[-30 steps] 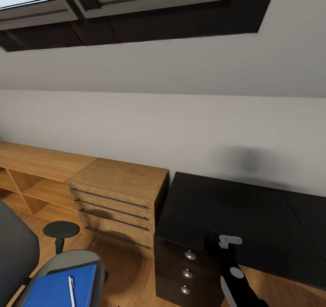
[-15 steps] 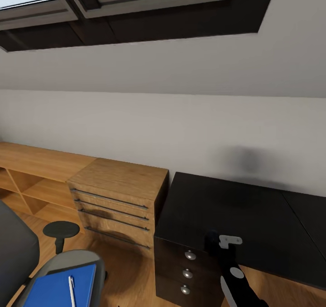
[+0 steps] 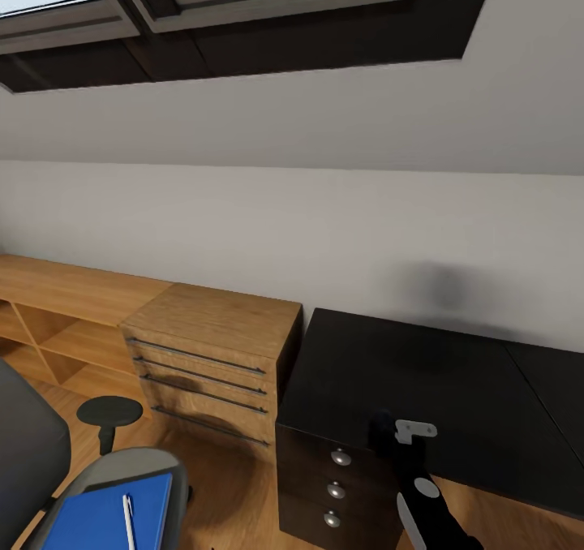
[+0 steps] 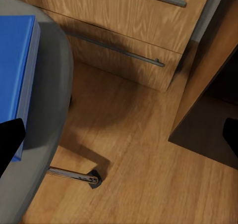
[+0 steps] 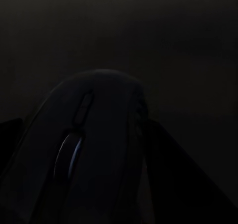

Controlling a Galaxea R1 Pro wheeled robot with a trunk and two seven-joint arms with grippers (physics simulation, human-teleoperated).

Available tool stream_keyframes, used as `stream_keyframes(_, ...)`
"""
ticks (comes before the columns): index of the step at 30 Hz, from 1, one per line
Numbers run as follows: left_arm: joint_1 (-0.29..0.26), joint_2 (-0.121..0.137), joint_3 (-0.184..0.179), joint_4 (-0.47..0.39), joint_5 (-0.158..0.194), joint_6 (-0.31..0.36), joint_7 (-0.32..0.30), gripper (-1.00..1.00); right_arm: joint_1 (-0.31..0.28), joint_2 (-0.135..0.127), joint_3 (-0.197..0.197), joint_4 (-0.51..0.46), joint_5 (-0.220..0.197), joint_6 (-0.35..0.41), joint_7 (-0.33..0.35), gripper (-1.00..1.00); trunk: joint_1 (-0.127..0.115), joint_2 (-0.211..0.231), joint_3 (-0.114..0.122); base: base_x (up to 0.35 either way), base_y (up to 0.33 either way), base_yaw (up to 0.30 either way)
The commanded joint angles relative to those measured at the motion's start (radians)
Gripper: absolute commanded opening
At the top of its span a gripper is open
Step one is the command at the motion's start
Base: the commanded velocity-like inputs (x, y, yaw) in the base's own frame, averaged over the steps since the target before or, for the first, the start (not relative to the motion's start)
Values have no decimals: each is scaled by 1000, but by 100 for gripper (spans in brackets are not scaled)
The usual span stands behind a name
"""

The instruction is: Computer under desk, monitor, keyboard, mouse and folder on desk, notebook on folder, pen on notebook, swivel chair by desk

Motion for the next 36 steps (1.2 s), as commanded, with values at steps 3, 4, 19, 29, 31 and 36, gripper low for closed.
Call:
stream_keyframes(3,-1,0,-4,1,9,-3,2,100,-1,1,0,-4,-3,-4,0,-100,0,-1,-1,0,0,0)
stream_keyframes(4,-1,-6,-1,6,12,2,5,100,-1,7,-2,2,1,-9,3,-100,0,-1,-1,0,0,0)
stream_keyframes(19,-1,19,10,11,19,-4,9,100,1,-2,-2,-38,3,7,-2,-100,0,-1,-1,0,0,0)
stream_keyframes(29,-1,19,9,11,19,-5,9,100,1,-4,-4,-62,4,9,-2,-100,0,-1,-1,125,-60,0)
stream_keyframes(31,-1,19,9,11,18,-5,8,100,1,-4,-4,-56,4,9,-2,-100,0,-1,-1,74,-38,0)
stream_keyframes(36,-1,19,9,11,18,-5,8,100,1,-4,-5,-28,4,9,-2,-100,0,-1,-1,22,-11,0)
